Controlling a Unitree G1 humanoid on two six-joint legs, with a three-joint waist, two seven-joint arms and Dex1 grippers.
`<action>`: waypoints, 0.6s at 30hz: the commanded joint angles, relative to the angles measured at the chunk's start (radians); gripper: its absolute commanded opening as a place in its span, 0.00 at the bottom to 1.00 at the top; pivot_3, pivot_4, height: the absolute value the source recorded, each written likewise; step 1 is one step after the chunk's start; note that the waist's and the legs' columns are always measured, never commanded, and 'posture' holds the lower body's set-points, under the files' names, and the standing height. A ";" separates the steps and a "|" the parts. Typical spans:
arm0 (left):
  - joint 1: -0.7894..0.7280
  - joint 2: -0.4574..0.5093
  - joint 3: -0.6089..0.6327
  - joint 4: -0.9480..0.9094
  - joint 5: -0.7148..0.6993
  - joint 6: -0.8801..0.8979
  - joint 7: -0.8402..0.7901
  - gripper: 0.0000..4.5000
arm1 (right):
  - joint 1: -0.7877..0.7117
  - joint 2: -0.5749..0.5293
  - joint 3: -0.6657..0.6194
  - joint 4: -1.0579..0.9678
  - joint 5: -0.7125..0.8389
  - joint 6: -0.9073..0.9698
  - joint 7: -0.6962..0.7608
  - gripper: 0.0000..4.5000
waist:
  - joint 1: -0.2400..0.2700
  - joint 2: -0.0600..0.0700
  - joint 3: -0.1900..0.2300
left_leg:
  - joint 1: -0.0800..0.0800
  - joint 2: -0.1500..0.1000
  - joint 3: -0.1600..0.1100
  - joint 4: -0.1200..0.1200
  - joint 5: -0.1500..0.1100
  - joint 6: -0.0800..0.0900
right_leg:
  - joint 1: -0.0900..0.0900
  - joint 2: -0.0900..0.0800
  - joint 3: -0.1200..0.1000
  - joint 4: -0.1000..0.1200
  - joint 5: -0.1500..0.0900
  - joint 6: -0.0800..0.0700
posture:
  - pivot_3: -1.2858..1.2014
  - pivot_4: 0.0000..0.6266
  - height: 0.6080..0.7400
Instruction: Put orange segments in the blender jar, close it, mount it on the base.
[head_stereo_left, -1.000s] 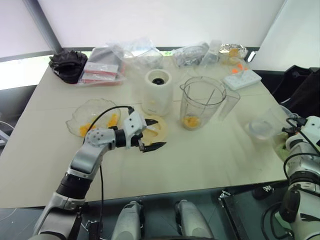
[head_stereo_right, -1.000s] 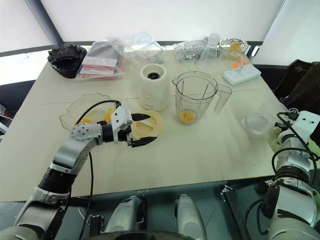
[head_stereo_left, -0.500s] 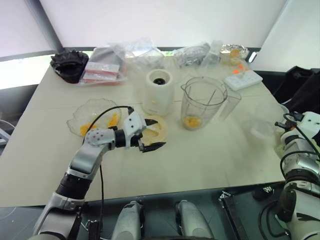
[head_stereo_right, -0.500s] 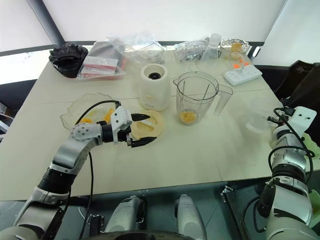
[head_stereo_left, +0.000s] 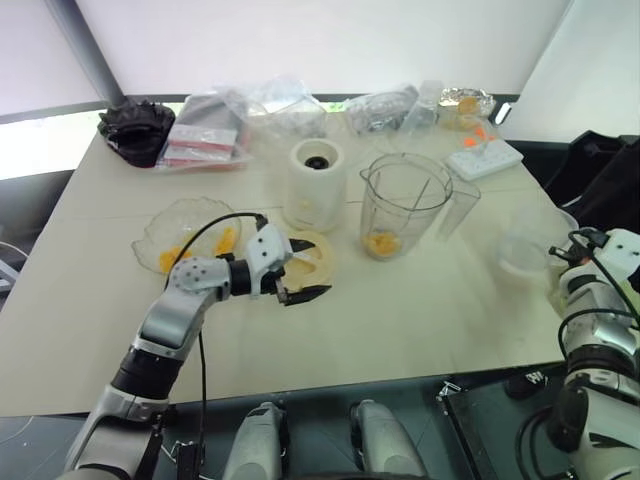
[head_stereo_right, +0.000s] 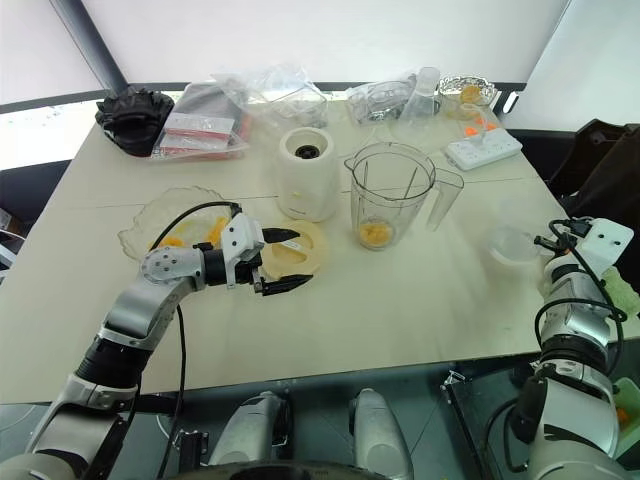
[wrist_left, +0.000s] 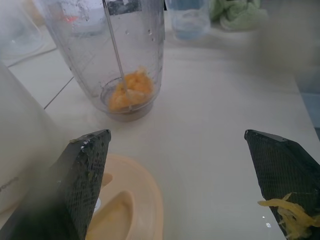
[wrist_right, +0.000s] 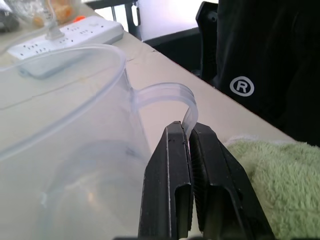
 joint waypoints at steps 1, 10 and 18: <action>-0.005 0.004 -0.005 -0.040 0.001 -0.020 0.001 1.00 | 0.021 0.024 -0.032 -0.126 0.049 0.012 0.002 0.02 | 0.000 0.000 0.000 | 0.000 0.000 0.000 0.000 0.000 0.000 | 0.000 0.000 0.000 0.000 0.000 0.000 | 0.52 0.24 1.00; -0.009 -0.014 0.024 -0.032 -0.035 -0.001 0.008 1.00 | 0.080 0.107 -0.070 -0.413 0.126 0.067 -0.045 0.02 | 0.002 0.002 0.001 | 0.000 0.000 0.000 0.000 0.000 0.000 | -0.001 0.000 0.000 0.001 0.000 0.000 | 0.52 0.24 1.00; -0.019 -0.003 0.046 -0.018 -0.058 0.011 0.006 1.00 | 0.093 0.120 -0.081 -0.529 0.162 0.122 -0.088 0.02 | 0.001 0.002 0.001 | 0.000 0.000 0.000 0.000 0.000 0.000 | -0.001 0.000 0.000 0.001 0.000 0.000 | 0.52 0.24 1.00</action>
